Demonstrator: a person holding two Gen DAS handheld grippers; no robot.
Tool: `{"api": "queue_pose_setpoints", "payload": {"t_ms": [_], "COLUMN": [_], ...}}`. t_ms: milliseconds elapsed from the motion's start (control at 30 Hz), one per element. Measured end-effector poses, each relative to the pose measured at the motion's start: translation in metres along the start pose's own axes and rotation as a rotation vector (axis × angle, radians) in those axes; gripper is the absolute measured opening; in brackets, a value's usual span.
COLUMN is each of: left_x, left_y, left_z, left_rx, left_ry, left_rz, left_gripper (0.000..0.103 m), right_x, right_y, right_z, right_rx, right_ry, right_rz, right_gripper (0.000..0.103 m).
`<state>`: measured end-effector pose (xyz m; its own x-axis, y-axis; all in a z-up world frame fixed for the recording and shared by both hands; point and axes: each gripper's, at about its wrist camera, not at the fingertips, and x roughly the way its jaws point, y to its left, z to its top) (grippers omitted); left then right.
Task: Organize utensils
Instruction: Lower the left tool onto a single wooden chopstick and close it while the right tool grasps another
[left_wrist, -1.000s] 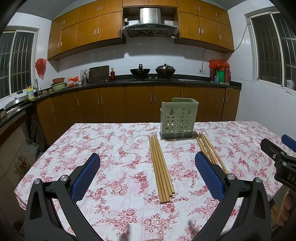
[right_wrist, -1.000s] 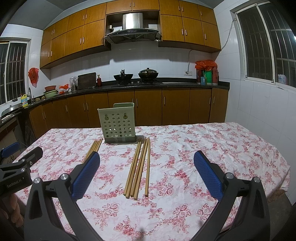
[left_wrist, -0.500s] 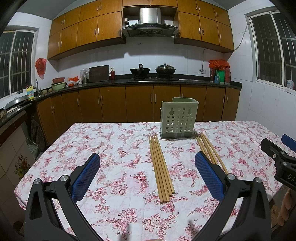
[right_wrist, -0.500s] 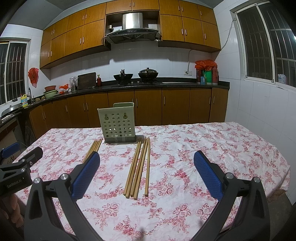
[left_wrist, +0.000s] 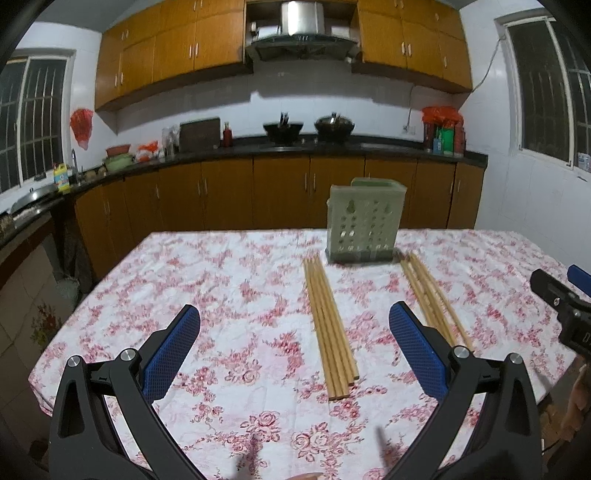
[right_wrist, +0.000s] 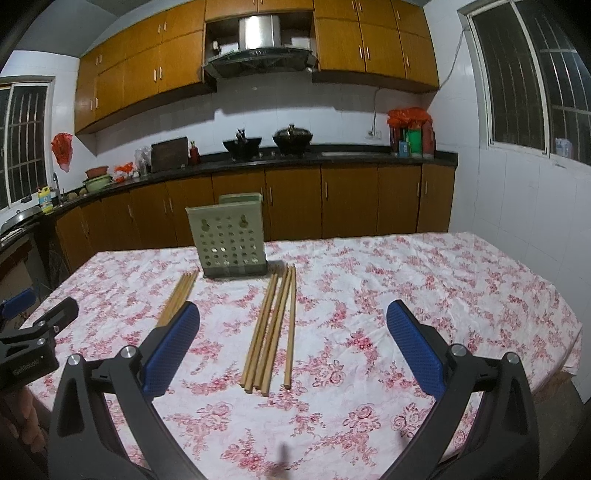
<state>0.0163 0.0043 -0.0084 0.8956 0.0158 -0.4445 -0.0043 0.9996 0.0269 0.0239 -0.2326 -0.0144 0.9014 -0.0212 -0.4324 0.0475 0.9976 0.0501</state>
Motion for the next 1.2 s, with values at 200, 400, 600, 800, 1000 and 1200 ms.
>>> {"api": "queue_pose_setpoints", "payload": {"t_ms": [200, 400, 600, 800, 1000, 1200], "left_x": [0.038, 0.077, 0.111, 0.129, 0.139, 0.146], "left_y": [0.018, 0.02, 0.013, 0.007, 0.007, 0.003], "left_z": [0.003, 0.004, -0.002, -0.008, -0.013, -0.017], "left_rx": [-0.042, -0.044, -0.03, -0.017, -0.016, -0.013], "left_ry": [0.125, 0.231, 0.336, 0.396, 0.428, 0.454], "left_rz": [0.005, -0.008, -0.066, -0.098, -0.119, -0.145], "left_gripper": [0.101, 0.076, 0.054, 0.046, 0.036, 0.027], "right_x": [0.045, 0.099, 0.149, 0.176, 0.184, 0.185], "right_y": [-0.015, -0.016, -0.008, 0.0, -0.009, -0.013], "right_z": [-0.001, -0.001, -0.008, -0.018, -0.018, -0.018], "right_rx": [0.052, 0.043, 0.017, 0.002, 0.026, 0.031], "right_ry": [0.142, 0.29, 0.419, 0.491, 0.477, 0.471], "right_rz": [-0.017, -0.006, 0.021, 0.054, 0.035, 0.028], "right_gripper": [0.098, 0.07, 0.041, 0.031, 0.009, 0.009]}}
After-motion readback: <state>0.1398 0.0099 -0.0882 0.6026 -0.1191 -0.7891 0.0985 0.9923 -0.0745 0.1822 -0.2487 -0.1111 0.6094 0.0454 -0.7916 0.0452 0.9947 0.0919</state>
